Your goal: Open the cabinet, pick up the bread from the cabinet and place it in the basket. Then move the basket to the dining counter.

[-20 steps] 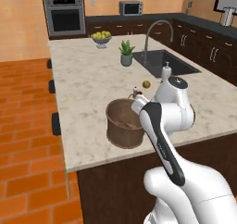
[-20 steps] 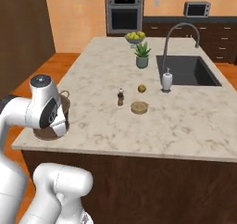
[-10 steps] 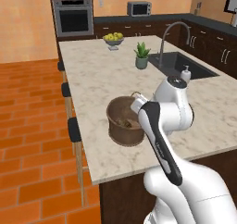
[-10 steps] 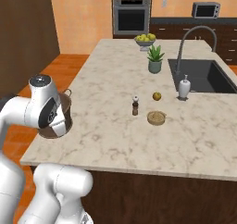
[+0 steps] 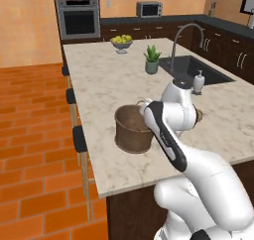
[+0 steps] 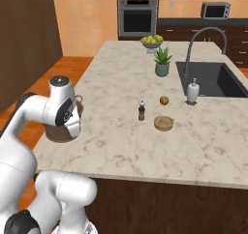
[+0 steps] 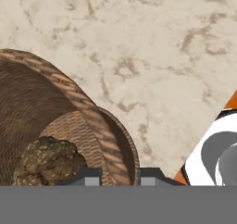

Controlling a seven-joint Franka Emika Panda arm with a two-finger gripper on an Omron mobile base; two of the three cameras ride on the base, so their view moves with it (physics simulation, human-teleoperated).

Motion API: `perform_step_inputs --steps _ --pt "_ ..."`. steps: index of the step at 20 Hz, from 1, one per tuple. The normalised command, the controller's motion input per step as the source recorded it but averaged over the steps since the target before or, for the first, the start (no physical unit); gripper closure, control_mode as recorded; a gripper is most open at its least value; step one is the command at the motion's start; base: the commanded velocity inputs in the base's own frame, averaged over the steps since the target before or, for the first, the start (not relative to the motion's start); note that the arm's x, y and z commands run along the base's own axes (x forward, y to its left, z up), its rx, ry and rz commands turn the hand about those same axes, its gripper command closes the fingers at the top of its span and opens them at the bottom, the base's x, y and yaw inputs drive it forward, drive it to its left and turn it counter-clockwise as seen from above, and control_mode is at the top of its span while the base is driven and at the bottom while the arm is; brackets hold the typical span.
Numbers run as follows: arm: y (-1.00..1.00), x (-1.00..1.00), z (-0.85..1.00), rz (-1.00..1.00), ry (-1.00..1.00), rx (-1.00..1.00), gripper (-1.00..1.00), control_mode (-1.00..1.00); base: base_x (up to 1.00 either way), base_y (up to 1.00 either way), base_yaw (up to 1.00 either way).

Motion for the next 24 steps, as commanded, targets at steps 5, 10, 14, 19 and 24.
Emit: perform_step_inputs --steps 5,10,14,19,24 --pt "-0.07 1.00 -0.11 -0.02 0.05 -0.01 1.00 -1.00 0.00 0.00 0.00" --pt "-0.23 1.00 -0.15 -0.04 0.01 -0.04 1.00 -1.00 0.00 0.00 0.00" --pt "-0.36 1.00 -0.29 -0.09 0.04 -0.09 1.00 -1.00 0.00 0.00 0.00" --pt "-0.10 0.96 -0.44 -0.07 0.00 -0.03 1.00 -1.00 0.00 0.00 0.00" --pt "-0.14 0.05 -0.97 -0.01 0.08 -0.01 1.00 -1.00 0.00 0.00 0.00"
